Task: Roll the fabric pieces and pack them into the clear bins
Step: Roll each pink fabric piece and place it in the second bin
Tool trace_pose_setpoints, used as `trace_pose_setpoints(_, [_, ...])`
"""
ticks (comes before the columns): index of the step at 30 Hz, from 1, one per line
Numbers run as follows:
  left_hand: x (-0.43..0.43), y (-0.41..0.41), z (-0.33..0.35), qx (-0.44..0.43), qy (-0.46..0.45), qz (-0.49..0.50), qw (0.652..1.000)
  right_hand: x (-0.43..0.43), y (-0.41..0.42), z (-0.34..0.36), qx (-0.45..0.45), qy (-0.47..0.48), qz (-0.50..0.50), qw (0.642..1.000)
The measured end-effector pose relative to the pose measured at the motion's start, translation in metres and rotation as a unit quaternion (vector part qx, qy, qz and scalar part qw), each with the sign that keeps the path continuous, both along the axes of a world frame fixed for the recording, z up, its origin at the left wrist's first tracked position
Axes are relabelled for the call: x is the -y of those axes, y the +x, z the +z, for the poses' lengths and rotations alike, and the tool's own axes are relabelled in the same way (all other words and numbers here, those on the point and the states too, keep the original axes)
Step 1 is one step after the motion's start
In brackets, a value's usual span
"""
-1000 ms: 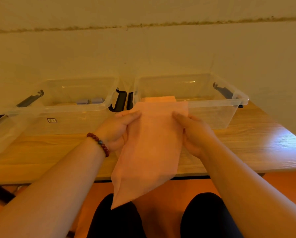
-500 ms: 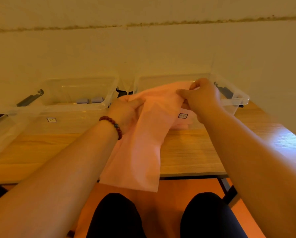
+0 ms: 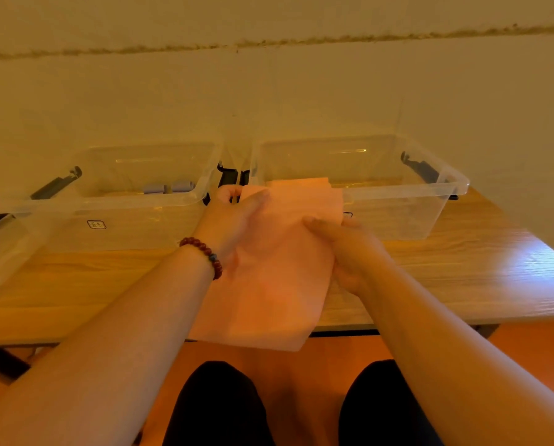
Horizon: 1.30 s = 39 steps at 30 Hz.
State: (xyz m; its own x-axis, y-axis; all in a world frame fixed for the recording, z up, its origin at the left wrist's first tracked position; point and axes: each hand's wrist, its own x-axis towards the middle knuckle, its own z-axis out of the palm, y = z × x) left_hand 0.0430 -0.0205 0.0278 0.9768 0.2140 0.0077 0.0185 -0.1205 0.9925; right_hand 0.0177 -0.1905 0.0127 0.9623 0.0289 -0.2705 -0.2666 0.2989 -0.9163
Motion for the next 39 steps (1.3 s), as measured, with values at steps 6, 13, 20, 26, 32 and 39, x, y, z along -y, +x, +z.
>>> trace_pose_setpoints(6, [-0.003, -0.027, -0.021, -0.109, -0.036, -0.177, 0.977, 0.009, 0.008, 0.034, 0.079, 0.092, -0.002, 0.993])
trace_pose_setpoints(13, [0.002, -0.018, -0.01, -0.056, -0.028, -0.205, 0.977, 0.015, 0.009, 0.056, 0.106, 0.165, 0.057, 0.979])
trace_pose_setpoints(20, [0.012, -0.019, -0.002, -0.069, -0.157, -0.262, 0.95, 0.025, 0.01, 0.063, 0.076, 0.155, 0.102, 0.98])
trace_pose_setpoints(26, [0.011, -0.012, 0.01, -0.021, -0.203, -0.144, 0.968, 0.025, 0.029, 0.065, 0.094, -0.034, -0.009, 0.995])
trace_pose_setpoints(32, [0.015, 0.005, 0.015, -0.021, -0.011, 0.036, 0.999, 0.028, 0.033, 0.054, 0.137, -0.376, -0.154, 0.903])
trace_pose_setpoints(39, [0.018, 0.004, 0.008, 0.032, 0.089, 0.055, 0.994, 0.023, 0.012, 0.015, 0.12, -0.257, -0.204, 0.937])
